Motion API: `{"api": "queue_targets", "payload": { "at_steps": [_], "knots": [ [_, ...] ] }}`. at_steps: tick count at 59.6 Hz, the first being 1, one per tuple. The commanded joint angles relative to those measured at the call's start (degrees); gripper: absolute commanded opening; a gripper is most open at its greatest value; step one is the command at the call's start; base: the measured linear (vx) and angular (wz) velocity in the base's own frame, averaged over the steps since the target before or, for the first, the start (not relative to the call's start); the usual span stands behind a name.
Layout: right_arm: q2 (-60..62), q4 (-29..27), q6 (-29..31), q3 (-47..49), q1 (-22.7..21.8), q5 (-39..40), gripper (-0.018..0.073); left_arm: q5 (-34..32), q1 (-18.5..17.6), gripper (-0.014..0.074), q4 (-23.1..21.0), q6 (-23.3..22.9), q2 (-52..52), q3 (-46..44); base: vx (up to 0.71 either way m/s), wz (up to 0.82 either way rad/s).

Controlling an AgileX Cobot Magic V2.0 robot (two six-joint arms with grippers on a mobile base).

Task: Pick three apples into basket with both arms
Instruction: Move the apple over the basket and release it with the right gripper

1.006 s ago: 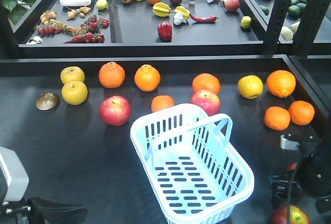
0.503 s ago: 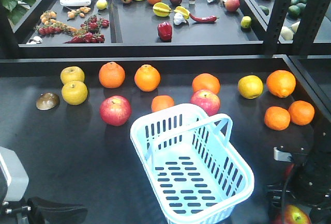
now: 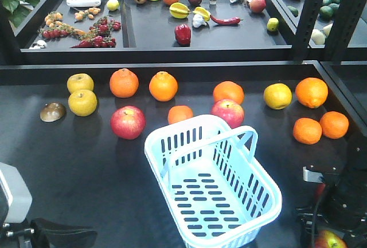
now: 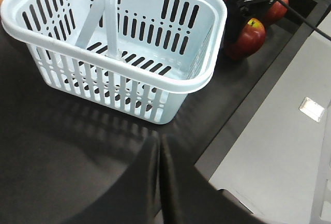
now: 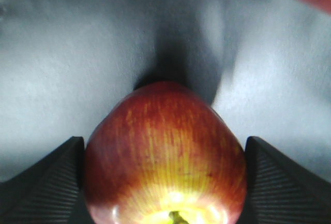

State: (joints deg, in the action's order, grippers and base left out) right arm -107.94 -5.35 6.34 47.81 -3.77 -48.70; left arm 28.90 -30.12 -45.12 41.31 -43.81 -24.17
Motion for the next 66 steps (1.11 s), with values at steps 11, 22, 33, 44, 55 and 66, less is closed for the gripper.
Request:
{"api": "queue_targets", "payload": {
  "at_steps": [11,22,33,44,55,66],
  "knots": [
    [15.12,0.01,2.29,1.06,-0.28,-3.79,-0.0011,-1.99,-0.25,-0.0006,-2.02,-0.19,0.21,-1.30,0.00,0.00],
    [30.46,-6.01,6.83,1.06,-0.22,-5.96,-0.0009,-2.06,-0.25,-0.0006,-2.06,-0.19,0.21,-1.30,0.00,0.00],
    [38.95,-24.98,18.95,1.06,-0.22,-6.53,-0.0007,-2.43,-0.25,-0.0006,-2.06,-0.19,0.21,-1.30,0.00,0.00],
    [38.68,-39.68,28.16,1.06,1.43,-5.30,-0.0001,-2.62,-0.25,-0.0006,-2.06,-0.19,0.16,-1.30,0.00,0.00],
    [34.13,-39.50,28.84,1.06,11.99,4.97,0.0048,-2.53,-0.25,-0.0006,-2.06,-0.19,0.16,-1.30,0.00,0.00],
    [28.43,-37.94,29.17,1.06,18.27,13.94,0.0230,-2.55,-0.25,-0.0006,-2.06,-0.19,0.16,-1.30,0.00,0.00]
  ]
}}
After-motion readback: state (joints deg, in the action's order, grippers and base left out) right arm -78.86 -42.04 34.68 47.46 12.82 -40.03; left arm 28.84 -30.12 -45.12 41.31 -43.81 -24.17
